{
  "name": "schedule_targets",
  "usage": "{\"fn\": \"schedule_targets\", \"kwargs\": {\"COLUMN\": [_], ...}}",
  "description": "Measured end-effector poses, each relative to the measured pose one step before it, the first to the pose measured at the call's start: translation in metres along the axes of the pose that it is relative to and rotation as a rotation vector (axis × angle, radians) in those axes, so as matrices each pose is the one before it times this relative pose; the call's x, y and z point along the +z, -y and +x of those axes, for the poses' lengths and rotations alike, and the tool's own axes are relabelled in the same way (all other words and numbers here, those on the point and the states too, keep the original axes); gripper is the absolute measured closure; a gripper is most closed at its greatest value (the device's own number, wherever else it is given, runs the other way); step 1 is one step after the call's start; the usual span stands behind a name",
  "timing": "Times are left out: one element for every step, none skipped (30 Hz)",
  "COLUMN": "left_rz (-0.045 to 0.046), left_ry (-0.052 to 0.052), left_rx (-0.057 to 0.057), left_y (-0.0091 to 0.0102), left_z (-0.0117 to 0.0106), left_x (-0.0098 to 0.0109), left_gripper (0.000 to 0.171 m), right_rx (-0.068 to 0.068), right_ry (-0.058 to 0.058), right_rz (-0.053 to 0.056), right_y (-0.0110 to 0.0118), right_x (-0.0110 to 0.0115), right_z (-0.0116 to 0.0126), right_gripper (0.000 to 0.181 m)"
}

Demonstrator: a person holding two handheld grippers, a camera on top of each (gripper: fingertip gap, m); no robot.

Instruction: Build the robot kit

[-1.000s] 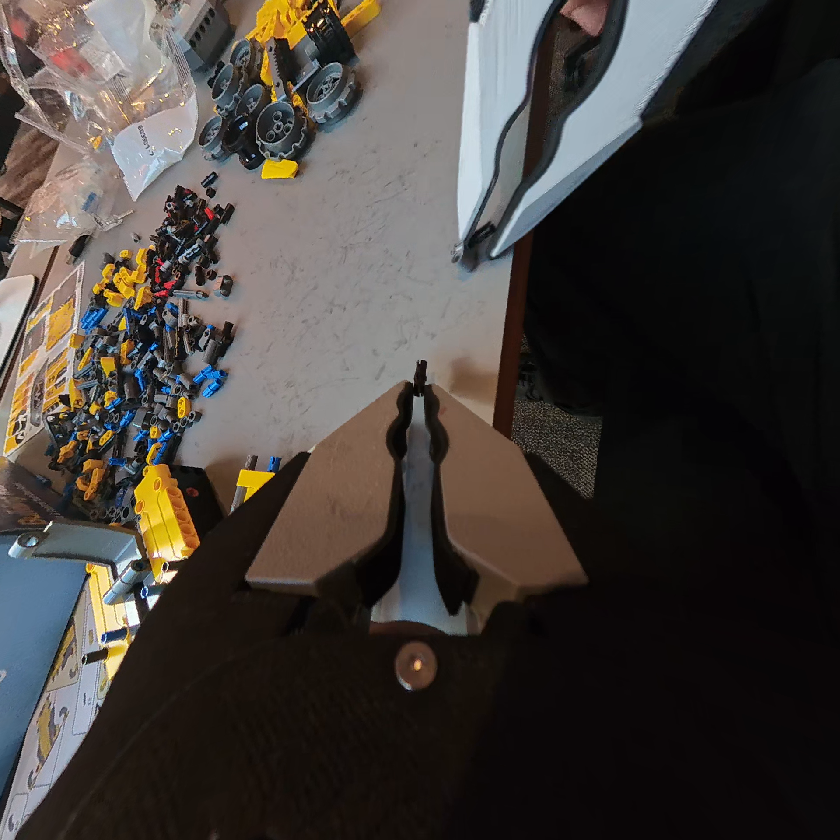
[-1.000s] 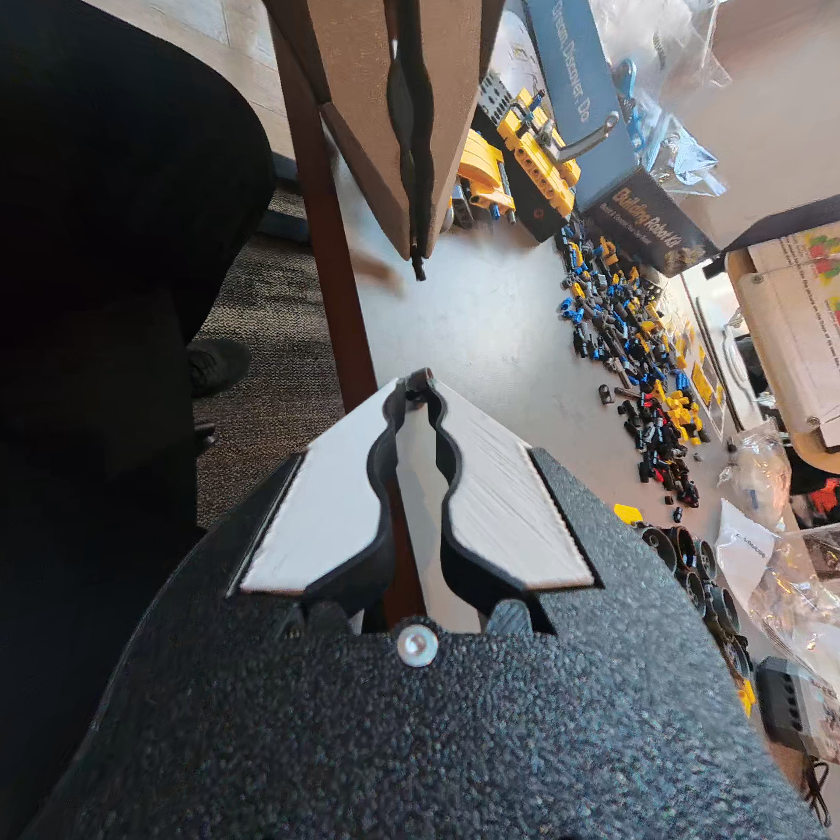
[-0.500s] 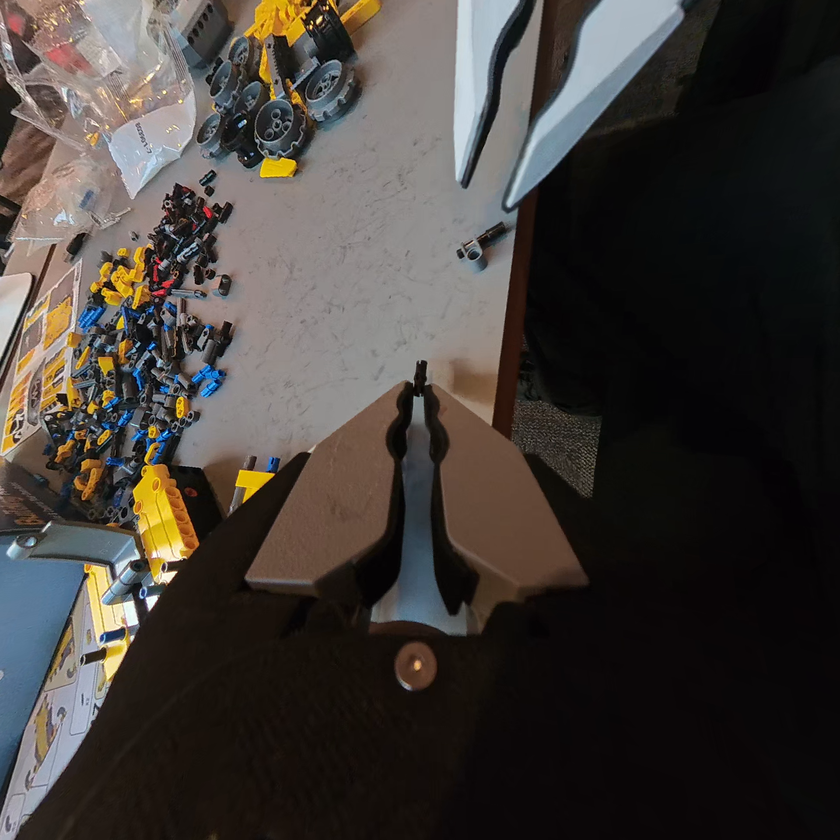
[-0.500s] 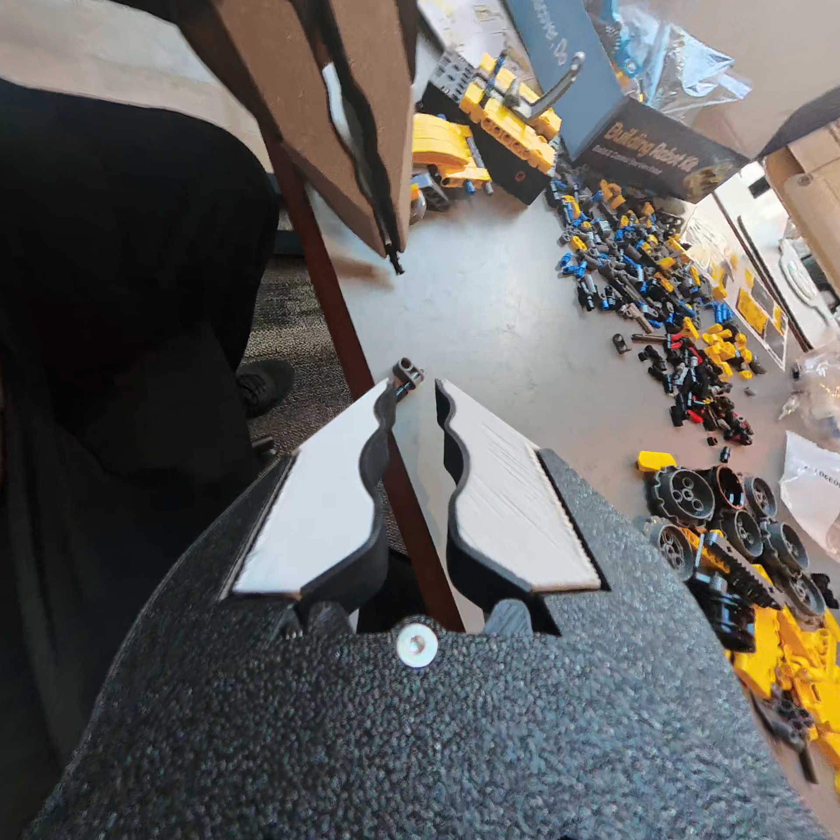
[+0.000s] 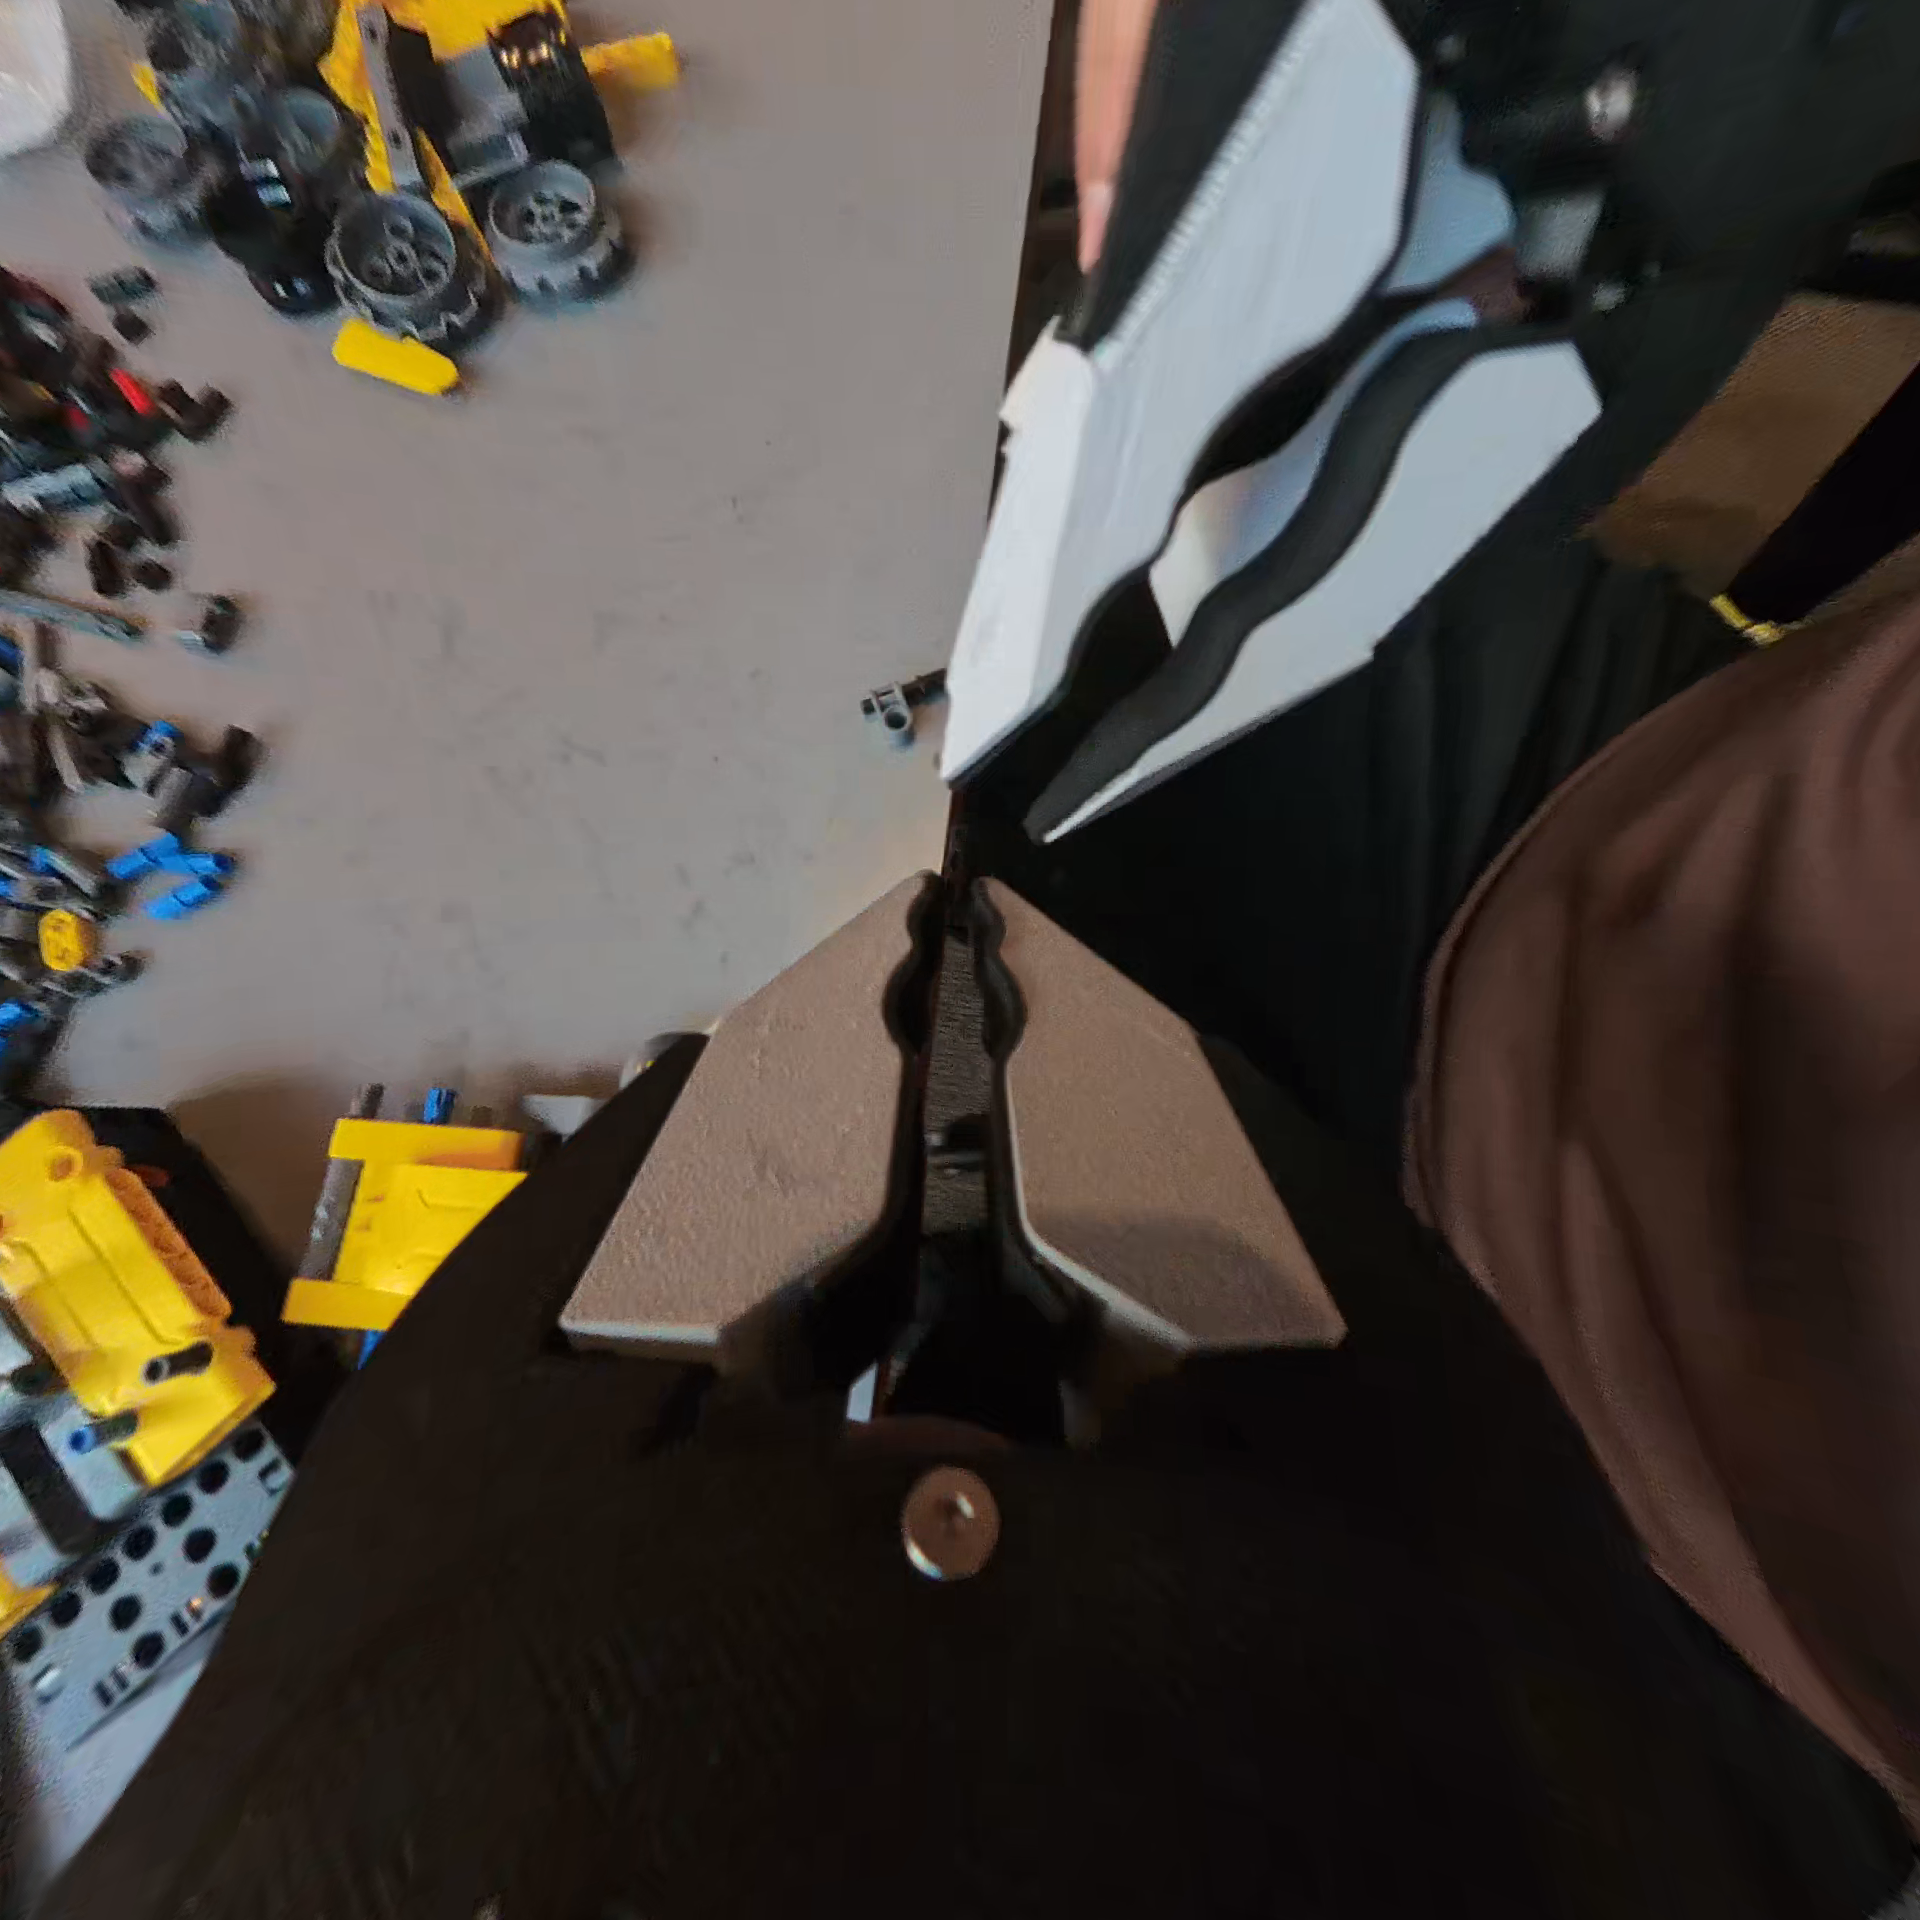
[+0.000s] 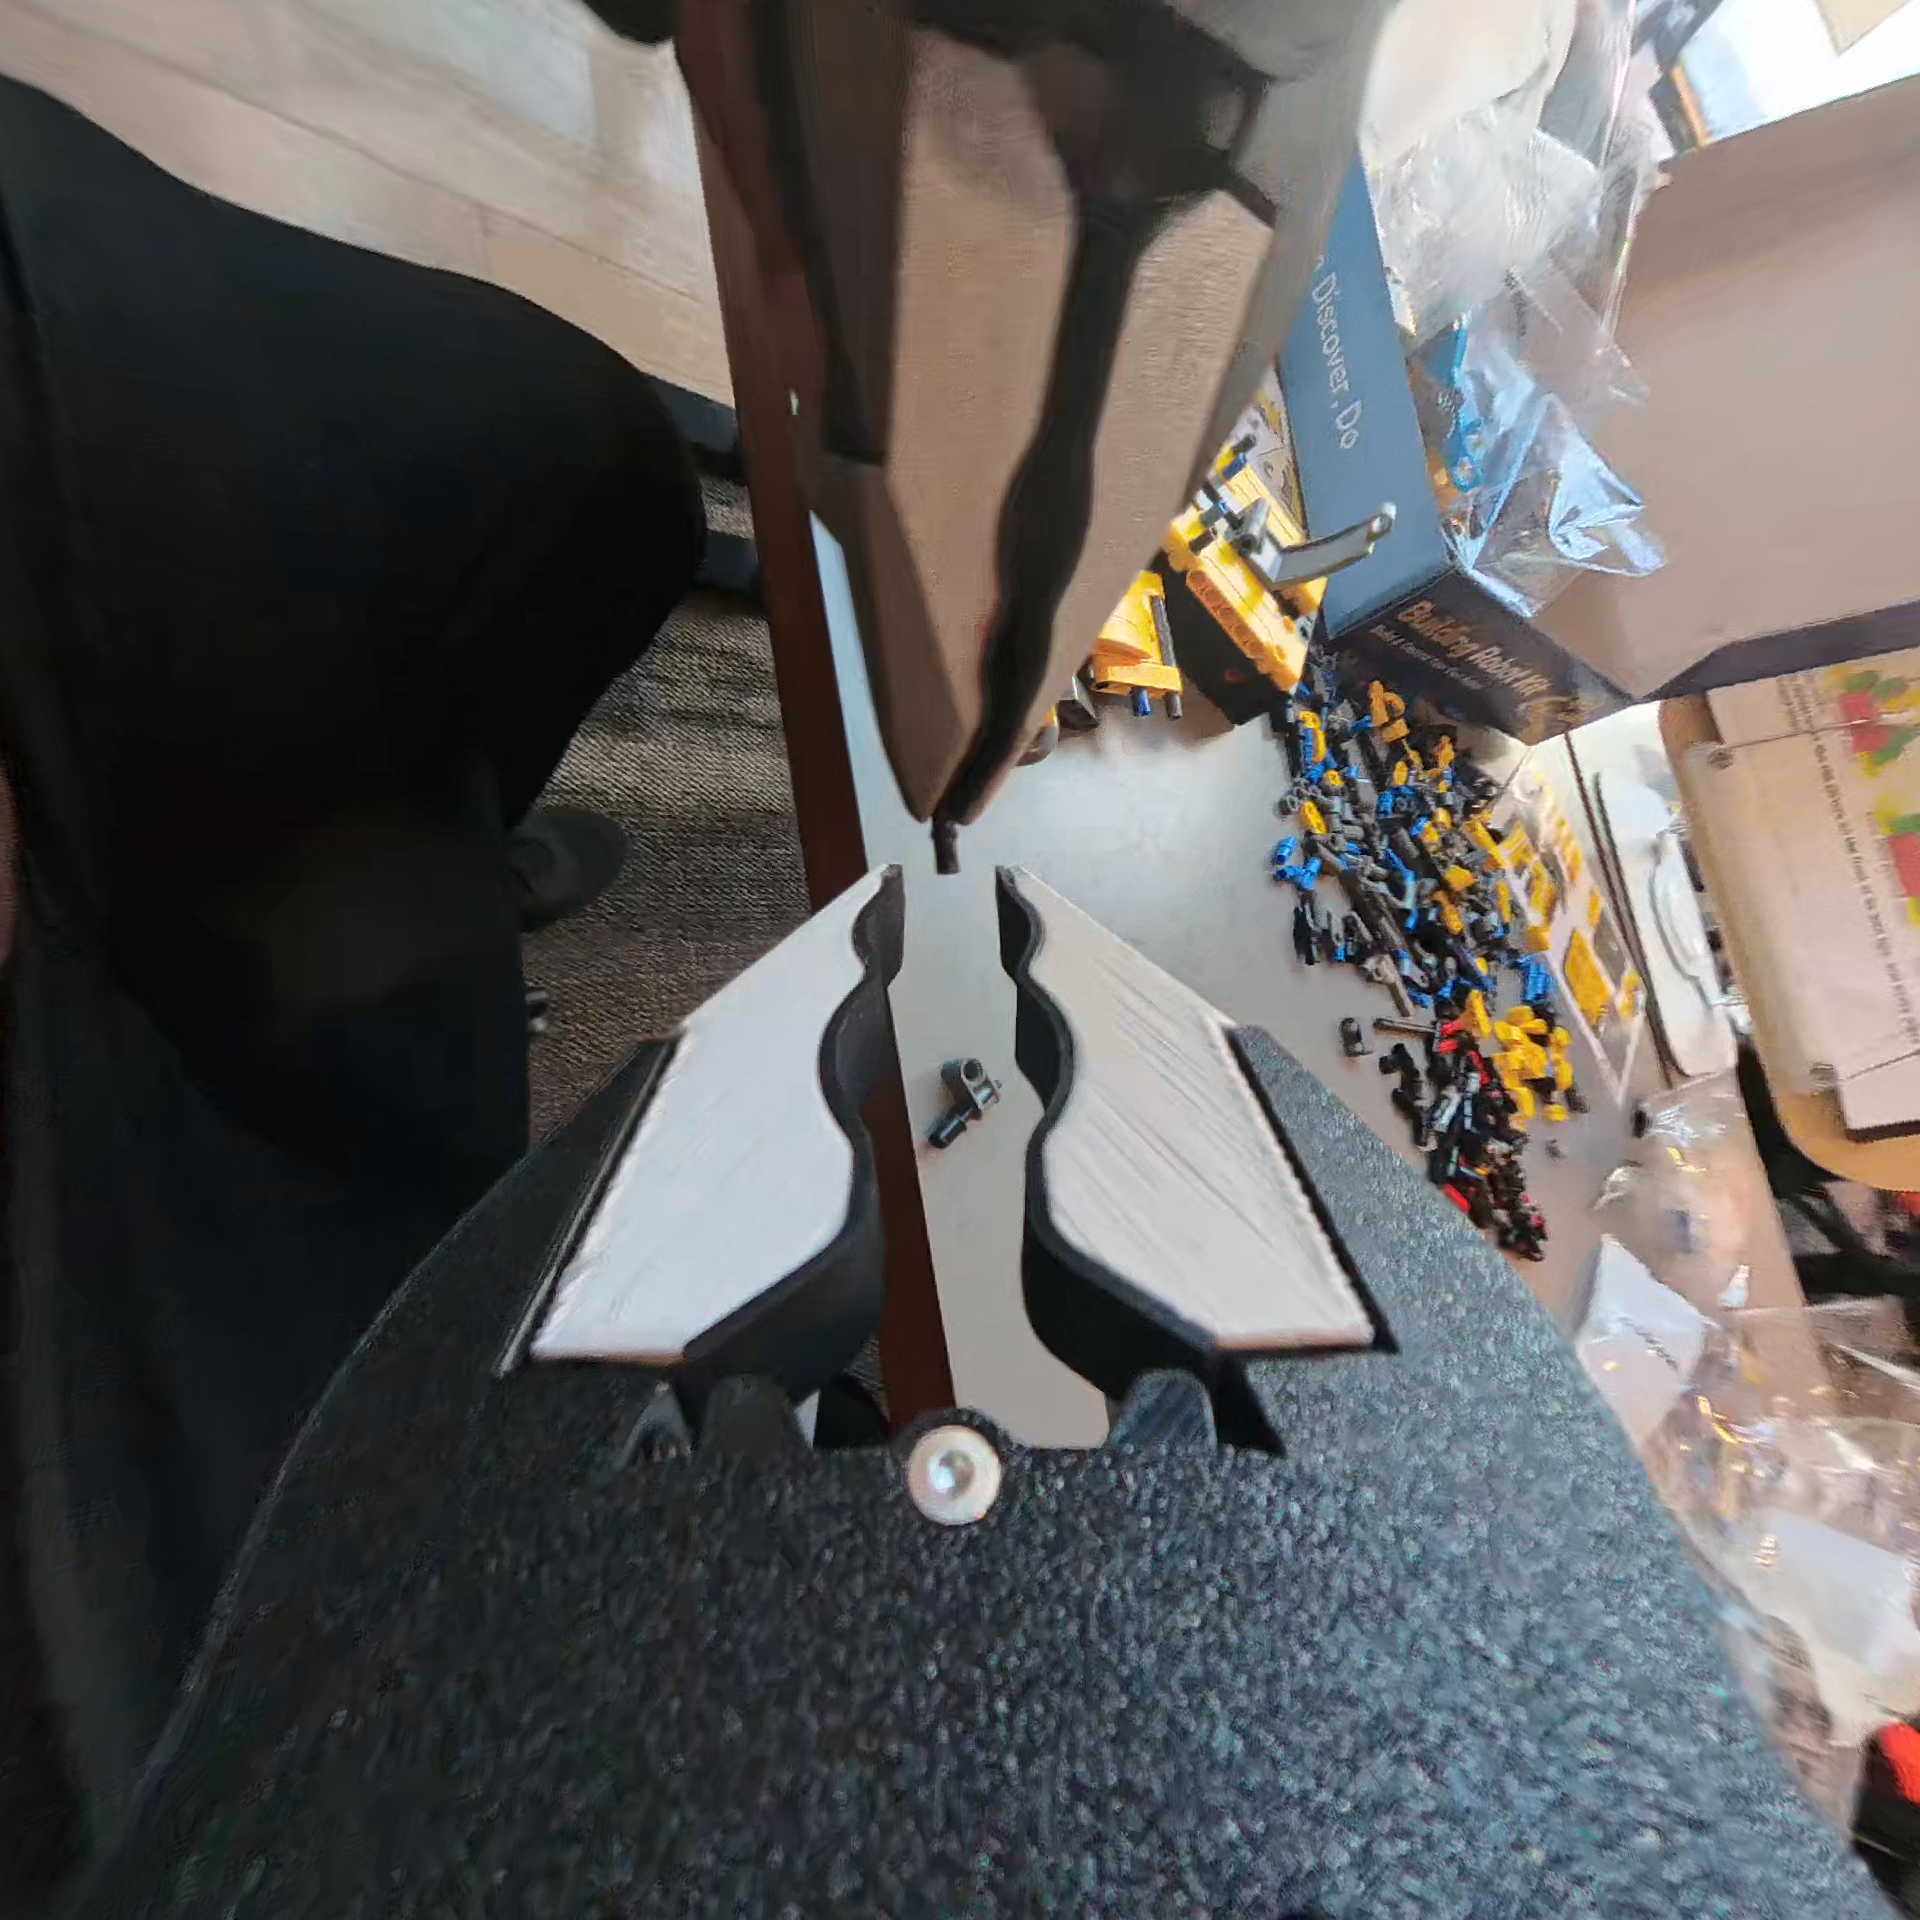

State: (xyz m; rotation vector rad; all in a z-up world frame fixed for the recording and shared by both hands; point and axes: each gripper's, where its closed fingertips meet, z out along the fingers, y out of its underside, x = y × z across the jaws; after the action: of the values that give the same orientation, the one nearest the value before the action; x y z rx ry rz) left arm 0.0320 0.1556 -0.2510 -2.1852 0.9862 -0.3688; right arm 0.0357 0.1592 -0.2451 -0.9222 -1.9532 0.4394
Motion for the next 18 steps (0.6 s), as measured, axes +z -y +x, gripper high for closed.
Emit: {"fn": "schedule_targets", "kwargs": {"left_rz": [-0.01010,0.00841,0.01703,0.00921,0.00826,0.00926,0.00503,0.01100,0.01533,0.02179,0.02542,0.03294,0.04045,0.03678,0.02750,0.02125,0.02254,0.03625], "left_ry": [-0.0352,-0.0266,-0.0336,-0.0352,-0.0139,-0.0161,-0.0134,-0.0133,-0.0113,-0.0023,-0.0064,-0.0014,0.0158,0.0284,0.0394,0.0538,0.0473,0.0154], "left_rx": [-0.0473,-0.0429,-0.0350,-0.0338,-0.0269,-0.0123,-0.0017,0.0035,0.0059,0.0153,0.0338,0.0524,0.0640,0.0638,0.0529,0.0416,0.0295,0.0273], "left_y": [0.00050,0.00282,0.00350,0.00227,0.00192,0.00168,0.00084,0.00167,0.00214,0.00291,0.00304,0.00378,0.00479,0.00411,0.00270,0.00145,0.00101,0.00240], "left_z": [-0.00032,-0.00039,0.00185,0.00310,0.00103,0.00239,0.00273,0.00324,0.00321,0.00235,0.00394,0.00454,0.00316,0.00167,-0.00044,-0.00328,-0.00317,0.00189], "left_x": [-0.00222,-0.00212,-0.00181,-0.00111,-0.00046,0.00004,0.00043,0.00041,0.00041,-0.00002,-0.00046,-0.00086,-0.00142,-0.00135,-0.00113,-0.00066,-0.00013,0.00007], "left_gripper": [0.170,0.170,0.170,0.170,0.169,0.170,0.169,0.169,0.169,0.169,0.169,0.169,0.169,0.170,0.170,0.170,0.170,0.170], "right_rx": [-0.0143,-0.0115,-0.0077,-0.0049,-0.0050,-0.0047,0.0020,0.0143,0.0262,0.0375,0.0515,0.0681,0.0882,0.1074,0.1146,0.1030,0.0788,0.0560], "right_ry": [-0.0133,-0.0082,-0.0080,-0.0106,-0.0121,-0.0155,-0.0169,-0.0066,0.0114,0.0241,0.0245,0.0240,0.0292,0.0392,0.0493,0.0523,0.0483,0.0391], "right_rz": [-0.0055,0.0005,0.0067,0.0088,0.0045,0.0012,0.0074,0.0142,0.0154,0.0221,0.0305,0.0299,0.0292,0.0340,0.0377,0.0391,0.0385,0.0376], "right_y": [0.00023,0.00089,0.00177,0.00211,0.00133,0.00056,0.00100,0.00148,0.00123,0.00170,0.00240,0.00176,0.00144,0.00214,0.00308,0.00357,0.00339,0.00320], "right_x": [0.00050,-0.00040,-0.00116,-0.00166,-0.00162,-0.00178,-0.00227,-0.00255,-0.00248,-0.00283,-0.00328,-0.00352,-0.00394,-0.00464,-0.00539,-0.00572,-0.00575,-0.00529], "right_z": [-0.00061,-0.00093,-0.00055,0.00041,0.00097,0.00197,0.00270,0.00191,-0.00013,-0.00121,-0.00042,0.00112,0.00197,0.00182,0.00080,-0.00031,-0.00105,-0.00116], "right_gripper": [0.166,0.166,0.166,0.166,0.166,0.166,0.168,0.171,0.172,0.173,0.175,0.175,0.176,0.174,0.173,0.176,0.175,0.176]}}
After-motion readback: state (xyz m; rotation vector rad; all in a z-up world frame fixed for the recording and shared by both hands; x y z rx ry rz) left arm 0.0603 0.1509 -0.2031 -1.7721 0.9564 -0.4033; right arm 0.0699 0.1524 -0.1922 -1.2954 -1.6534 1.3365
